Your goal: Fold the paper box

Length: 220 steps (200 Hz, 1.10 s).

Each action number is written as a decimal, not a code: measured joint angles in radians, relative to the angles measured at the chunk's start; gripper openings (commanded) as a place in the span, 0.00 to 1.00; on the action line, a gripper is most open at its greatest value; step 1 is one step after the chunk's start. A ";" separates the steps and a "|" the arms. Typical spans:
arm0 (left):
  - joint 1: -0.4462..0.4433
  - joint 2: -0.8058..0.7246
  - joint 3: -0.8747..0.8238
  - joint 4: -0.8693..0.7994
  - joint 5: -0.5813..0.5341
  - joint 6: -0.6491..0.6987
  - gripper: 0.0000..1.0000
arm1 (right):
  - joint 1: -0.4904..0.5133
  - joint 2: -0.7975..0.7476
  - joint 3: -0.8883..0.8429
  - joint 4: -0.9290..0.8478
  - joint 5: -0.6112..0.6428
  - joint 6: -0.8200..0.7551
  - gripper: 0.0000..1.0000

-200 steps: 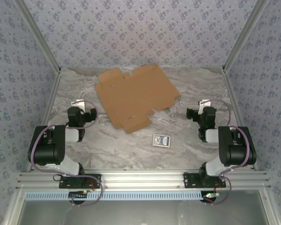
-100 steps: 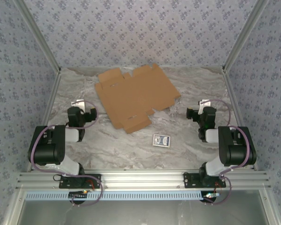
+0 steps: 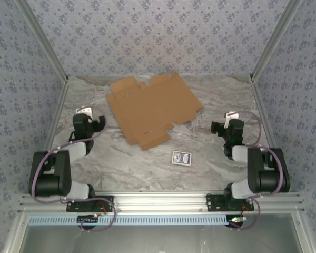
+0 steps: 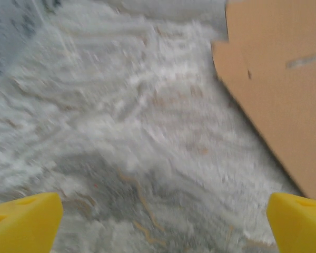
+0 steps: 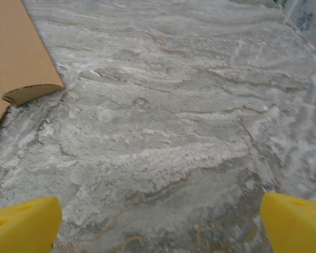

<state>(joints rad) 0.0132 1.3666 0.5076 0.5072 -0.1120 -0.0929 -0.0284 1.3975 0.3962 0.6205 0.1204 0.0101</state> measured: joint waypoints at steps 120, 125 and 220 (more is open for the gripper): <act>-0.152 -0.109 0.172 -0.560 0.176 -0.502 0.99 | 0.362 -0.222 0.380 -0.680 0.022 0.343 0.97; -0.153 -0.082 0.185 -0.567 0.186 -0.501 0.97 | 0.389 -0.197 0.400 -0.693 0.016 0.337 0.97; -0.152 0.320 0.418 -0.603 0.336 -0.476 0.67 | 0.550 0.389 0.830 -0.804 -0.169 0.225 0.86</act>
<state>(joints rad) -0.1387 1.6863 0.9260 -0.0959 0.2245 -0.5694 0.5213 1.7863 1.2259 -0.1833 -0.0483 0.2348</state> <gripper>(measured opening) 0.692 0.873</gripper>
